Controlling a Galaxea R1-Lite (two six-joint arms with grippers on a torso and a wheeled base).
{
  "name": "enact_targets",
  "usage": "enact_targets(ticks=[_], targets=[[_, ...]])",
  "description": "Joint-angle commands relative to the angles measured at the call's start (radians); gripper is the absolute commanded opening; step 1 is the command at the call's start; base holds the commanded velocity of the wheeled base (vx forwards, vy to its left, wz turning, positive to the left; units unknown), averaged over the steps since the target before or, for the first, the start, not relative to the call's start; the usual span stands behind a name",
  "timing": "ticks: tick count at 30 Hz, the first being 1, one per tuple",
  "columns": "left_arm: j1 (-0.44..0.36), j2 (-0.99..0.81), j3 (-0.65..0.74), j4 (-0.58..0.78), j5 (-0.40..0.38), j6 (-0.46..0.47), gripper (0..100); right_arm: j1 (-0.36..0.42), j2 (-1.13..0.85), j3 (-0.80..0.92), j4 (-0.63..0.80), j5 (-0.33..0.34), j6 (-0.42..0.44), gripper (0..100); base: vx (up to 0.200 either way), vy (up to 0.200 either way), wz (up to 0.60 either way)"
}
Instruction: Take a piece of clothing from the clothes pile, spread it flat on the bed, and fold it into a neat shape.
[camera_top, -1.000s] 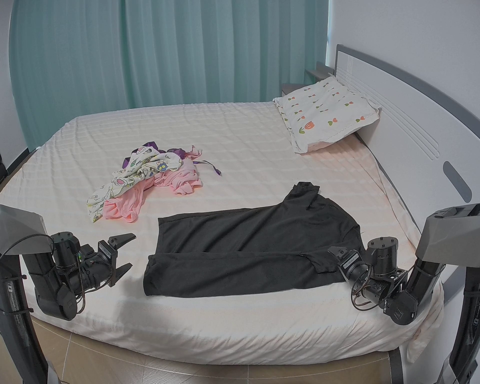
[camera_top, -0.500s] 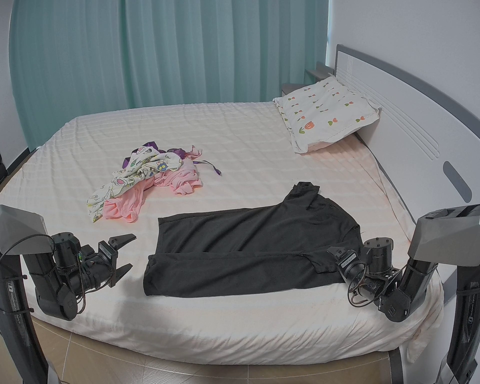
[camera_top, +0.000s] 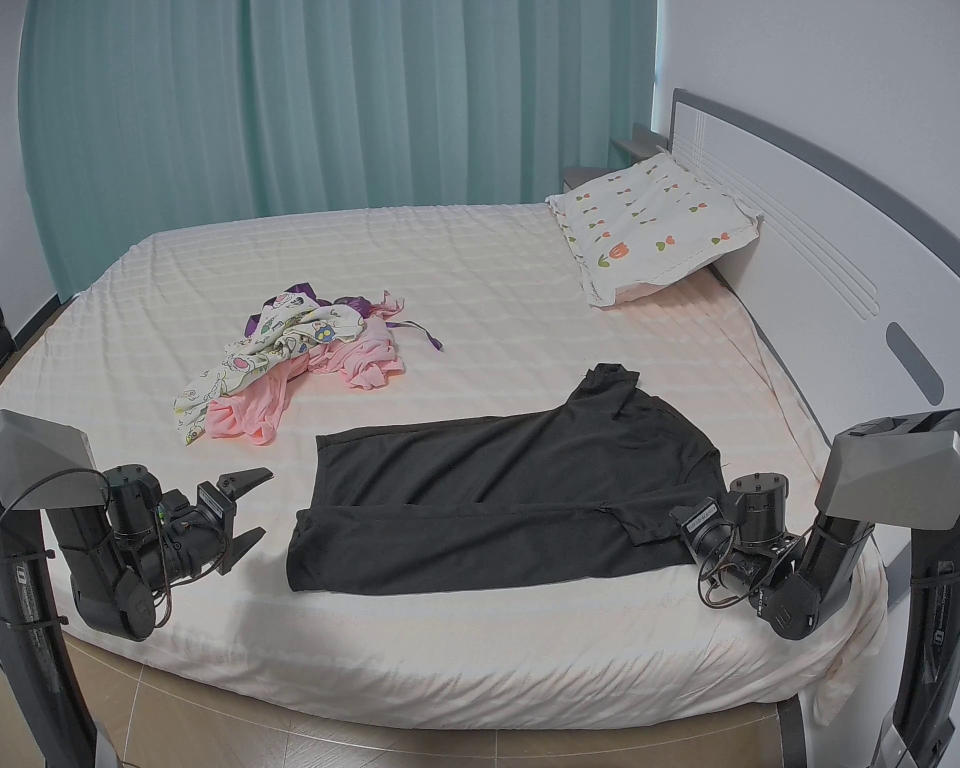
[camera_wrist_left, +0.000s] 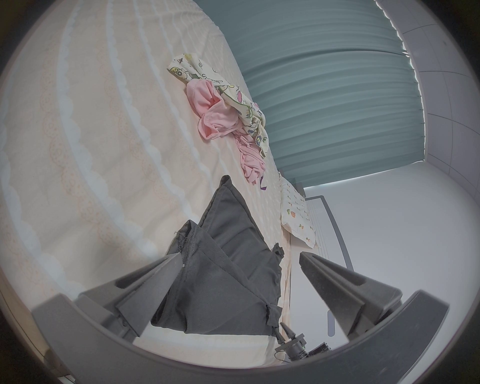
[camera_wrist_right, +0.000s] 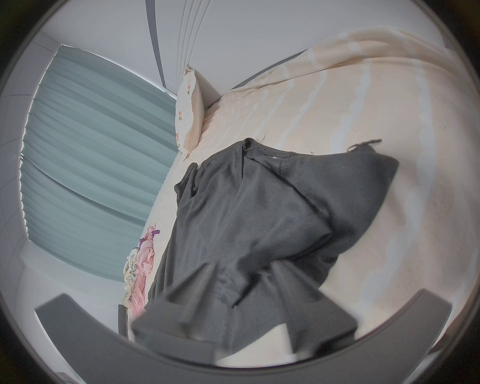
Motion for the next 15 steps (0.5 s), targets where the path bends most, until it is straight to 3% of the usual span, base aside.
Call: enact_targets(ticks=[1,15], targets=[[0.001,0.001,0.0,0.0,0.0,0.0,100,0.008,-0.022,0.026,0.001,-0.002,-0.001,0,0.0,0.0,0.0],[0.001,0.003,-0.005,0.0,0.0,-0.002,100,0.017,-0.132,0.064,0.012,-0.003,-0.007,0,0.0,0.0,0.0]])
